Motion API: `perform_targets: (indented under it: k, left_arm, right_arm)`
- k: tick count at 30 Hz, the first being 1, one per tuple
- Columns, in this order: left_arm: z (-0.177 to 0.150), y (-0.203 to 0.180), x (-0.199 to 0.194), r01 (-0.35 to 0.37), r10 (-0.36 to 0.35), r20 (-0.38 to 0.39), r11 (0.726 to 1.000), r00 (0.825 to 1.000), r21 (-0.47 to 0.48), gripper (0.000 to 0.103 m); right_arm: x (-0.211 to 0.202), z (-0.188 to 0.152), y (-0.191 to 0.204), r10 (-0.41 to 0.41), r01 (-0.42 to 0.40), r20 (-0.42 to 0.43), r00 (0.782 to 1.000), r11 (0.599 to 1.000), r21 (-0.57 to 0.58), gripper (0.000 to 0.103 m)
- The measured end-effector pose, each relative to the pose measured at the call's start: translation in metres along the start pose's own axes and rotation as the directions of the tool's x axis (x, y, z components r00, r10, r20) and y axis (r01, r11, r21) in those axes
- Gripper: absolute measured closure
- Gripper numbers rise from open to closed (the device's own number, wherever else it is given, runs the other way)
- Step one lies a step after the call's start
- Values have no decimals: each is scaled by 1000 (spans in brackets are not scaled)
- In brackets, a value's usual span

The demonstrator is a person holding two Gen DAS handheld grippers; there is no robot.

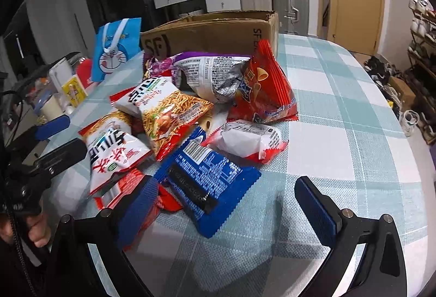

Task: Organize snacks
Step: 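Grasp the blue biscuit pack with the right gripper while the left grasps the noodle snack bag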

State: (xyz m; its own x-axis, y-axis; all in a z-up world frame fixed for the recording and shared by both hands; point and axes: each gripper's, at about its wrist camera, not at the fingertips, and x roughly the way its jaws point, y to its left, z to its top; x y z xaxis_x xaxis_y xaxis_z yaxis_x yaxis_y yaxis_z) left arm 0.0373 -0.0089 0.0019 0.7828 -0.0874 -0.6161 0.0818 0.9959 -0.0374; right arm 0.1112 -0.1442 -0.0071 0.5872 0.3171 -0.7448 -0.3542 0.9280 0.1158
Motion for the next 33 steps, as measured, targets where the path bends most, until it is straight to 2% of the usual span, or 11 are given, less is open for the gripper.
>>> perform_targets:
  k: [9,11,13,15,16,19,24,26,33]
  left_arm:
    - [7,-3,26,30,-29,-75,999,997,18,1]
    - [7,-2,32,38,-38,-100,999,994,3,4]
    - [6,0,37,53,-54,-118,999,992,-10,14]
    - [5,2,39,78,-81,-124,997,989,-27,19]
    - [4,2,39,94,-97,-119,995,988,-37,26]
    - [2,1,36,104,-107,-111,994,988,-36,30]
    - [1,4,31,124,-127,-104,991,986,-41,35]
    - [1,5,30,127,-131,-104,991,986,-45,35]
    - [0,7,27,128,-133,-103,990,986,-54,36]
  right_arm:
    - [12,10,3,7,-7,-20,1000,1000,27,1]
    - [15,12,3,-6,6,-21,1000,1000,29,1]
    - [18,12,2,-7,8,-27,1000,999,34,1]
    - [21,12,1,-11,12,-35,999,999,42,1]
    - [22,12,0,-15,17,-41,999,999,46,1]
    - [27,12,-4,-8,12,-58,998,998,70,2]
    - [26,8,-7,16,-10,-77,997,997,77,11]
    - [22,5,-11,24,-18,-71,997,996,83,19]
    - [20,1,-9,49,-44,-60,997,996,74,32]
